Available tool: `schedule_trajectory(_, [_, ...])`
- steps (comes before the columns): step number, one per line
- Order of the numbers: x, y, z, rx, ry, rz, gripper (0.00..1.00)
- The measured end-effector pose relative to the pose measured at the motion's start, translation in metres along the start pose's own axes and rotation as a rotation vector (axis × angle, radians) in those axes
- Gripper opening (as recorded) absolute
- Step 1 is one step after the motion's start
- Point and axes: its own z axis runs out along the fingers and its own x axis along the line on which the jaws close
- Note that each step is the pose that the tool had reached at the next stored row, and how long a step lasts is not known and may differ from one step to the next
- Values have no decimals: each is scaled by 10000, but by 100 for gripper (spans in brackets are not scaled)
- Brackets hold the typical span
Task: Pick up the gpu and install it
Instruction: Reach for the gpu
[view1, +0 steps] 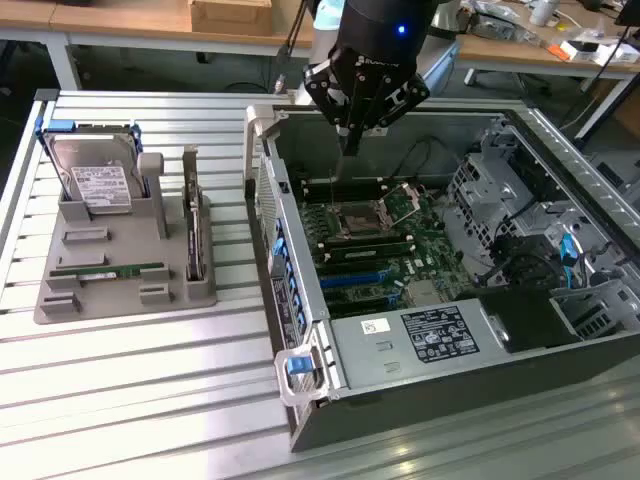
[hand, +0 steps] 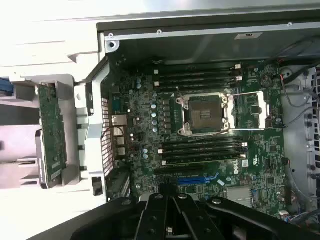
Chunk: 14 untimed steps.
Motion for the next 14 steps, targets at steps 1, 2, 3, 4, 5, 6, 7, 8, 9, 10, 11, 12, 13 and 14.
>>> schedule_trajectory(1, [32,-2,-1,0,0,0,11])
schedule_trajectory(2, [41,-3,-2,1,1,0,11])
schedule_trajectory(3, [47,-3,-1,0,0,0,11])
schedule_trajectory(4, [52,-4,-2,0,0,0,11])
schedule_trajectory(5, [55,-4,-2,1,1,0,11])
schedule_trajectory(6, [59,-4,-2,0,0,0,11])
schedule_trajectory(7, [63,-5,-2,1,0,0,11])
schedule_trajectory(8, [68,-5,-2,0,0,0,11])
schedule_trajectory(9, [77,-6,-2,0,0,-1,11])
schedule_trajectory(10, [86,-7,-3,1,1,-1,11])
schedule_trajectory(11, [93,-7,-3,0,0,0,11])
schedule_trajectory(12, [103,-8,-3,1,0,0,11])
schedule_trajectory(13, [124,-9,-3,0,0,0,11])
schedule_trajectory(14, [145,-11,-4,0,0,0,11])
